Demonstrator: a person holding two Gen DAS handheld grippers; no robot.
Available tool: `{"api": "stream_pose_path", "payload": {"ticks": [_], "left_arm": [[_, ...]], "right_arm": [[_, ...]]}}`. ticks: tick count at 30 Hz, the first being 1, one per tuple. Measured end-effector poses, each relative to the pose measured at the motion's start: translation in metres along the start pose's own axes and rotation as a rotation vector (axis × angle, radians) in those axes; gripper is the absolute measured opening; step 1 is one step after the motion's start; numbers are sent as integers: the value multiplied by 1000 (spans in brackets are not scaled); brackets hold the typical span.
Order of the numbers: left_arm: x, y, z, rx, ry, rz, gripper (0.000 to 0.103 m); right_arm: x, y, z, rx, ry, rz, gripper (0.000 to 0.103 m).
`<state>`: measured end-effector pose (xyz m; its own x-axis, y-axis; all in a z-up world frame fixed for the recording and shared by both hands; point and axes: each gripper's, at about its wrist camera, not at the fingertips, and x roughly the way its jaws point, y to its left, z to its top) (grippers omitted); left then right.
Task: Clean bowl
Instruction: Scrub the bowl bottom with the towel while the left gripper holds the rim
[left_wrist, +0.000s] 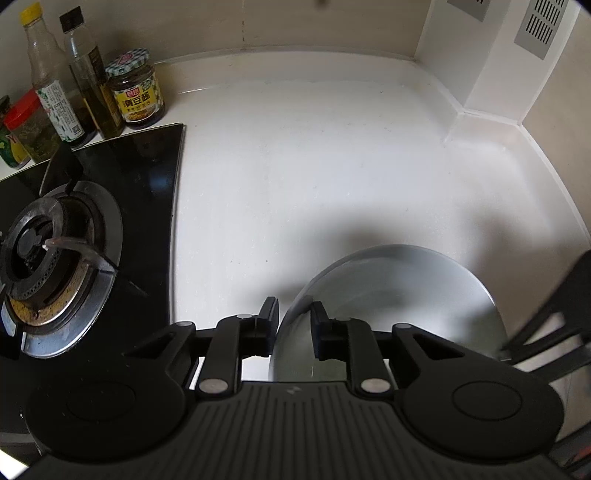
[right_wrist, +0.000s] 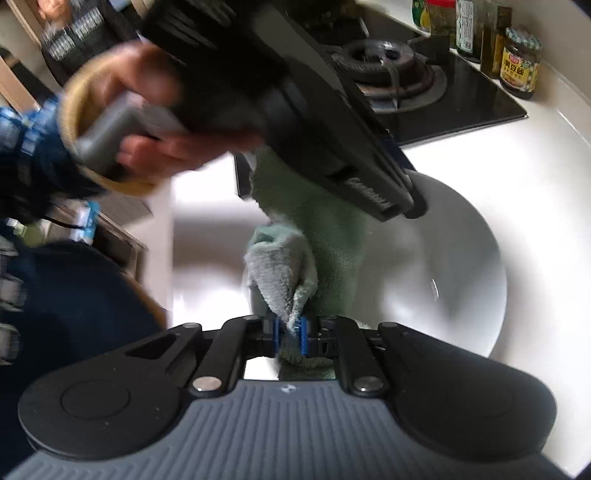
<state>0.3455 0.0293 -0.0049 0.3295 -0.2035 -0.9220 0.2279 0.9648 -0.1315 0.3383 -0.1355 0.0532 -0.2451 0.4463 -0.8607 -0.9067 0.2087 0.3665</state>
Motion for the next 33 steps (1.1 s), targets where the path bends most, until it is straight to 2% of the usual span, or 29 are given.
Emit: {"api": "stream_pose_path", "payload": {"ticks": [2,3,4,5,7,8,9,11,14,16,19,23,26,28,31,33], "left_arm": [[1,-2,1,13,-2,5,21],[2,-3,1,18,-3,8,20],[2,-4,2,23,-3,12,19],[2,-4,2,25,-3,14,19],[3,-3,4,25,-1,11,19],[3,-3,5,26,0,9,19],[4,-3,5,28,1,8,19],[5,-4,6,39,-1,9,19],[5,-5,6,49,-3,12,18],[4,-5,6,57,-3,14,16],[3,-5,4,67,-5,19,15],[3,-7,2,69,-13,24,15],[3,-6,4,50,-18,20,16],[4,-9,5,45,-20,23,19],[6,-14,9,49,-23,22,22],[7,-17,11,53,-25,21,24]], "right_arm": [[-11,-1,-1,3,-25,5,9],[-33,-1,-2,15,-80,-25,9],[-40,-5,0,21,-99,-53,9],[-52,-6,4,24,-121,-131,9],[-60,-2,7,-11,-107,-268,9],[-54,-2,14,-53,-82,-390,9],[-47,-2,18,-80,-66,-453,9],[-25,-4,27,-142,-58,-533,9],[8,-9,32,-244,-19,-603,8],[35,-12,34,-353,53,-650,8],[51,-14,38,-416,133,-653,9],[55,-24,47,-300,256,-587,9],[54,-29,52,-192,355,-505,9],[51,-35,54,-117,408,-409,9],[47,-41,53,-40,445,-298,9],[42,-45,52,26,438,-203,9]]}}
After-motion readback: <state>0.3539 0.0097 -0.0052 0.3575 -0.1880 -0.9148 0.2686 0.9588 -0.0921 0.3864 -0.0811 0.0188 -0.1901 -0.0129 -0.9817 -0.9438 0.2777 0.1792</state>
